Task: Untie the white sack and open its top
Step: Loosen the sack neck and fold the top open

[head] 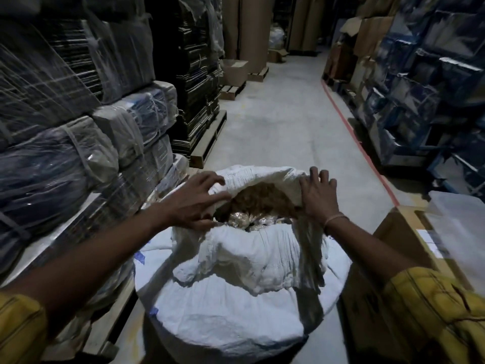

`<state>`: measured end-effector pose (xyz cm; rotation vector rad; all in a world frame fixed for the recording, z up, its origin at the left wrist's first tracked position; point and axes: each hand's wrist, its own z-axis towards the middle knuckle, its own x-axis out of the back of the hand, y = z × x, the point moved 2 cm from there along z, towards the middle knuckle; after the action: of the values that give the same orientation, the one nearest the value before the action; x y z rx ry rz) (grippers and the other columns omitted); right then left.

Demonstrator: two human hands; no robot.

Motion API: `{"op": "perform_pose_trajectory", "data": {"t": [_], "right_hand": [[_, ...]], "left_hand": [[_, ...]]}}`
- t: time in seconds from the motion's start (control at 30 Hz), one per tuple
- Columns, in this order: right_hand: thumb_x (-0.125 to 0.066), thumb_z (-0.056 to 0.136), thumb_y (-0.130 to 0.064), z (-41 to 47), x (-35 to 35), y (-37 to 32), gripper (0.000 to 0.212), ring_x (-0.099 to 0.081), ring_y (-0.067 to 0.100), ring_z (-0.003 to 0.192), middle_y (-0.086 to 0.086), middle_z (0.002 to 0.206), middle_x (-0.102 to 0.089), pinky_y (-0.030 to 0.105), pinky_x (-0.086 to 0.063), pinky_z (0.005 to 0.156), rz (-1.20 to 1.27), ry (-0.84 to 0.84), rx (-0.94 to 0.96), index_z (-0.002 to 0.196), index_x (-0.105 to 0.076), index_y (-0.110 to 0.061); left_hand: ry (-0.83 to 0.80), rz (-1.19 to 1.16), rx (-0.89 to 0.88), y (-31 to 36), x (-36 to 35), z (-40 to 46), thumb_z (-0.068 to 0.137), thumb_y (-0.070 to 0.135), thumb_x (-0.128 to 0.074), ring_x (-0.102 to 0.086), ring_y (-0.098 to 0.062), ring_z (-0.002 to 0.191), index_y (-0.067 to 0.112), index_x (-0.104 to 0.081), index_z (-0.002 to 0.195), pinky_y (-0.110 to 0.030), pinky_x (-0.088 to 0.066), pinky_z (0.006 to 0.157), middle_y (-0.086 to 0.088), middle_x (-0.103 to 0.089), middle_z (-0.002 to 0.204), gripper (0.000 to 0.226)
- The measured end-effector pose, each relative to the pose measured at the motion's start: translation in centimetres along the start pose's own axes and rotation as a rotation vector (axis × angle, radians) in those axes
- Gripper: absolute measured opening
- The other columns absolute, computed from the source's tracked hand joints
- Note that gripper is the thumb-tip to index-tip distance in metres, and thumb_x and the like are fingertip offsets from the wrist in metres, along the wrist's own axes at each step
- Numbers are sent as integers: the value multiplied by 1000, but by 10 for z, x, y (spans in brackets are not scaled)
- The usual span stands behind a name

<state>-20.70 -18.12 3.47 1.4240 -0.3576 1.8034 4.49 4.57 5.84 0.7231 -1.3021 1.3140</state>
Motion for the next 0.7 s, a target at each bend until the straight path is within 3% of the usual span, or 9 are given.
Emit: {"op": "perform_pose_trajectory", "data": {"t": [0.1,0.17,0.23,0.27,0.33,0.4,0.47,0.6,0.7], "right_hand": [[-74,65,0,-7,13,-33,21,-56,37,83,20,95,-58,39,-39,61,181,156,116,85,-66,-3],[-69,69,7,-12,7,-55,30,-63,40,80,23,94,-63,37,-44,59,319,36,150,99,-70,1],[-77,69,-4,-11,-7,-60,48,-64,45,92,27,104,-62,42,-52,75,230,-96,93,115,-65,2],[-81,69,-14,-8,-14,-55,59,-60,50,104,29,117,-59,52,-51,88,138,-146,16,123,-61,0],[-66,91,-29,-3,-29,-40,72,-32,65,135,27,153,-34,76,-26,107,2,-300,-109,153,-34,-14],[-43,106,-32,0,-47,-25,71,-3,68,145,19,169,-5,84,-7,108,-44,-397,-73,163,-2,-28],[-33,108,-30,-1,-50,-14,69,14,59,150,14,171,13,84,4,109,-90,-468,19,162,10,-33],[-53,99,-41,-3,-49,23,96,29,48,150,3,166,34,86,21,92,-186,-683,-33,158,23,-34],[-47,102,-50,-7,-52,40,80,22,45,154,3,168,28,95,1,95,-642,-669,-270,160,8,-42]], "left_hand": [[25,-28,-149,34,-11,21,95,20,-55,-60,-31,106,16,-63,121,-43,-54,79,-12,-63,123,28],[-104,-86,-37,43,-24,37,97,15,-53,-63,-29,105,18,-56,133,-40,-55,73,-11,-58,129,37],[-174,-99,172,31,-36,44,95,12,-59,-58,-36,122,20,-44,149,-44,-56,86,-16,-47,147,57],[-206,-81,285,21,-41,46,95,11,-60,-48,-43,135,22,-34,156,-51,-51,100,-21,-36,158,67],[-352,13,443,4,-44,43,99,22,-57,-12,-49,156,26,-14,163,-73,-20,119,-23,-4,171,78],[-507,69,465,-12,-55,35,100,33,-57,15,-44,157,32,6,164,-87,3,107,-16,20,171,90],[-608,157,398,-22,-70,23,100,35,-57,22,-41,156,35,16,161,-90,7,101,-14,27,169,95],[-715,390,267,-43,-82,3,110,31,-29,18,-40,157,32,8,164,-86,7,108,-13,20,171,65],[-687,436,228,-49,-80,-3,109,34,-31,21,-39,157,31,12,163,-84,7,109,-12,23,171,69]]}}
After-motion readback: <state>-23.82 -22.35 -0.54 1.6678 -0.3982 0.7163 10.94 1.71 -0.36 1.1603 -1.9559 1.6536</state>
